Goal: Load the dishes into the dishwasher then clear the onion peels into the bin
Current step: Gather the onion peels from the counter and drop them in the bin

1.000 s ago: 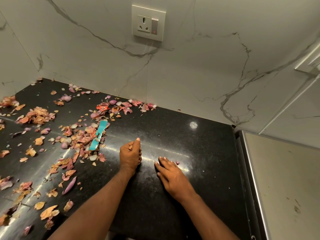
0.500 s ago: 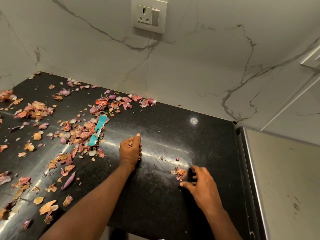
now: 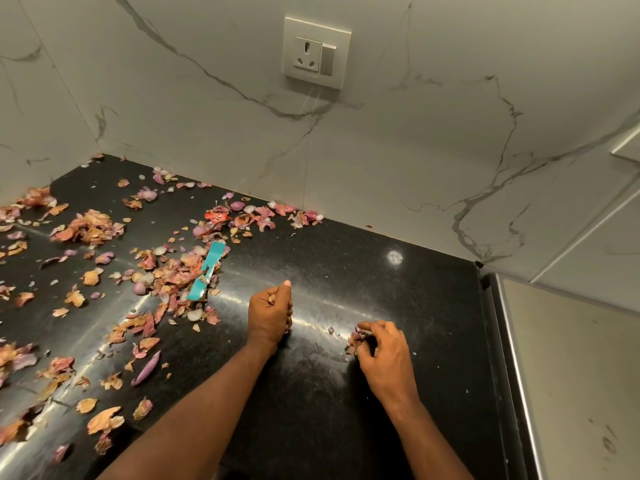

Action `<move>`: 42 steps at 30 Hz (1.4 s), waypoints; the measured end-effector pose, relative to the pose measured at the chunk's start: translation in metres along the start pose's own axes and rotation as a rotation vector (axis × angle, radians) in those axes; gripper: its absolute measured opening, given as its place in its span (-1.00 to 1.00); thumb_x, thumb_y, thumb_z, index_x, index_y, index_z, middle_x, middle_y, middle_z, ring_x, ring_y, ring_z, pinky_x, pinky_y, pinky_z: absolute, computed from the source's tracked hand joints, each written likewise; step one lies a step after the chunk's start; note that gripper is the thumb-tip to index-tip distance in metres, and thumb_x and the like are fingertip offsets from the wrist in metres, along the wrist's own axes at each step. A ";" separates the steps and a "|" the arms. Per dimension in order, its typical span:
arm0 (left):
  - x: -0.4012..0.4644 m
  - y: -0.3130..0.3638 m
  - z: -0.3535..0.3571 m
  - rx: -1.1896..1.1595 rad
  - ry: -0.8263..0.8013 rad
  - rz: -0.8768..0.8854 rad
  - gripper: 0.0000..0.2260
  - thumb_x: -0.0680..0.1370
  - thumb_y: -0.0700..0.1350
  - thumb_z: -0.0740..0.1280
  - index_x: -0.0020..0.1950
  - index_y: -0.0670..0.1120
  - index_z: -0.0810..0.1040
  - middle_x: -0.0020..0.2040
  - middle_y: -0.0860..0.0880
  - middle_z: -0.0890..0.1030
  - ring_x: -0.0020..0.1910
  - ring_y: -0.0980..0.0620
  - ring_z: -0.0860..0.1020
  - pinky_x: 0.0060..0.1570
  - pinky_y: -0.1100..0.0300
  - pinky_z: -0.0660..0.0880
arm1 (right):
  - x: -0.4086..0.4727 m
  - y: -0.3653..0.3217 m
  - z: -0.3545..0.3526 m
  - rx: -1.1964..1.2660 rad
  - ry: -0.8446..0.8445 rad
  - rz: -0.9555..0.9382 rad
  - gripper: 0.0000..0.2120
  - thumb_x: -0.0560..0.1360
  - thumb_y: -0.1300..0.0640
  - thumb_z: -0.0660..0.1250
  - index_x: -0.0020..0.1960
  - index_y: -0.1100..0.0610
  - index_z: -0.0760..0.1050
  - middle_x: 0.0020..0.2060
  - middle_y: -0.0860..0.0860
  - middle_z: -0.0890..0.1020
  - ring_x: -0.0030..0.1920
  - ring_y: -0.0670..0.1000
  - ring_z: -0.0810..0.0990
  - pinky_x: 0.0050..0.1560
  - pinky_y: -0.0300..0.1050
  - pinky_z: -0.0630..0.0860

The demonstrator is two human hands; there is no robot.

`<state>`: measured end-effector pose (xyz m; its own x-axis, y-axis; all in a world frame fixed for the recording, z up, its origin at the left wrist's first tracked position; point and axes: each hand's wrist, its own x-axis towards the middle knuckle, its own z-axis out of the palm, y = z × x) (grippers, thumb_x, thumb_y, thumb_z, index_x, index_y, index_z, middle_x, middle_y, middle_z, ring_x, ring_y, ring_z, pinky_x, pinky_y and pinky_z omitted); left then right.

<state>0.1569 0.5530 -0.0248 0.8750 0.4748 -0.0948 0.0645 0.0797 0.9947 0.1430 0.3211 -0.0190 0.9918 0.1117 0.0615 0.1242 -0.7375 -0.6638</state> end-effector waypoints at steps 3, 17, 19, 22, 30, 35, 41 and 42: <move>0.002 0.000 -0.001 -0.013 -0.012 0.002 -0.52 0.71 -0.05 0.29 -0.26 -0.38 0.39 -0.45 -0.14 0.41 -0.48 -0.08 0.36 -0.49 0.15 0.37 | 0.008 -0.003 0.014 -0.070 -0.171 0.061 -0.31 0.66 -0.17 0.27 0.68 0.05 0.14 0.64 -0.08 0.15 0.65 -0.02 0.08 0.62 -0.08 0.03; 0.001 0.000 0.001 -0.019 0.010 0.000 -0.60 0.71 -0.07 0.30 -0.30 -0.18 0.48 -0.47 -0.06 0.40 -0.50 -0.04 0.35 -0.51 0.16 0.35 | -0.003 0.023 0.032 -0.280 -0.122 -0.508 -0.66 0.61 0.19 0.37 0.38 0.07 0.61 0.33 -0.05 0.63 0.32 -0.01 0.60 0.27 -0.10 0.61; 0.001 0.001 0.000 -0.015 0.009 -0.002 -0.61 0.71 -0.06 0.30 -0.30 -0.17 0.48 -0.47 -0.05 0.40 -0.50 -0.03 0.36 -0.50 0.16 0.36 | -0.008 0.029 0.023 -0.282 -0.093 -0.497 -0.69 0.55 0.24 0.42 0.28 0.07 0.65 0.24 -0.08 0.65 0.20 -0.03 0.63 0.09 -0.10 0.67; 0.002 -0.001 -0.001 -0.007 0.012 -0.006 -0.61 0.71 -0.05 0.30 -0.30 -0.16 0.48 -0.48 -0.05 0.41 -0.51 -0.03 0.38 -0.50 0.15 0.38 | -0.014 0.036 0.011 -0.253 -0.099 -0.437 -0.72 0.54 0.25 0.46 0.23 0.05 0.67 0.21 -0.14 0.64 0.16 -0.06 0.63 0.11 -0.10 0.65; 0.006 -0.005 -0.002 -0.028 0.002 -0.004 -0.57 0.70 -0.02 0.32 -0.35 -0.11 0.47 -0.47 -0.09 0.41 -0.50 -0.05 0.37 -0.47 0.14 0.39 | -0.043 0.034 -0.016 -0.187 -0.229 -0.191 -0.39 0.64 0.04 0.38 0.63 -0.09 0.25 0.59 -0.26 0.19 0.57 -0.23 0.15 0.50 -0.41 0.07; 0.005 -0.005 -0.001 -0.023 -0.001 0.006 -0.58 0.70 -0.03 0.31 -0.35 -0.12 0.46 -0.48 -0.08 0.41 -0.51 -0.03 0.36 -0.49 0.15 0.37 | -0.047 0.034 -0.022 -0.227 -0.172 0.087 -0.42 0.53 -0.05 0.51 0.49 0.01 0.44 0.27 -0.11 0.36 0.23 -0.11 0.43 0.27 -0.22 0.46; 0.003 -0.004 -0.001 -0.027 -0.013 0.005 -0.58 0.71 -0.04 0.30 -0.34 -0.14 0.47 -0.48 -0.08 0.40 -0.51 -0.05 0.36 -0.49 0.15 0.37 | -0.025 0.023 -0.007 -0.039 -0.109 0.102 -0.62 0.54 0.11 0.52 0.34 0.08 0.62 0.07 -0.15 0.49 0.04 -0.17 0.58 0.17 -0.35 0.52; 0.003 -0.004 0.000 -0.029 -0.013 0.003 -0.58 0.71 -0.05 0.30 -0.33 -0.14 0.47 -0.48 -0.07 0.40 -0.51 -0.04 0.36 -0.49 0.15 0.37 | -0.022 0.021 -0.004 -0.034 -0.093 0.080 -0.66 0.54 0.13 0.51 0.31 0.07 0.65 0.04 -0.16 0.50 0.03 -0.19 0.57 0.13 -0.43 0.48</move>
<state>0.1590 0.5542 -0.0288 0.8813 0.4637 -0.0909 0.0481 0.1032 0.9935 0.1241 0.3010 -0.0312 0.9919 0.1119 -0.0605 0.0478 -0.7687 -0.6378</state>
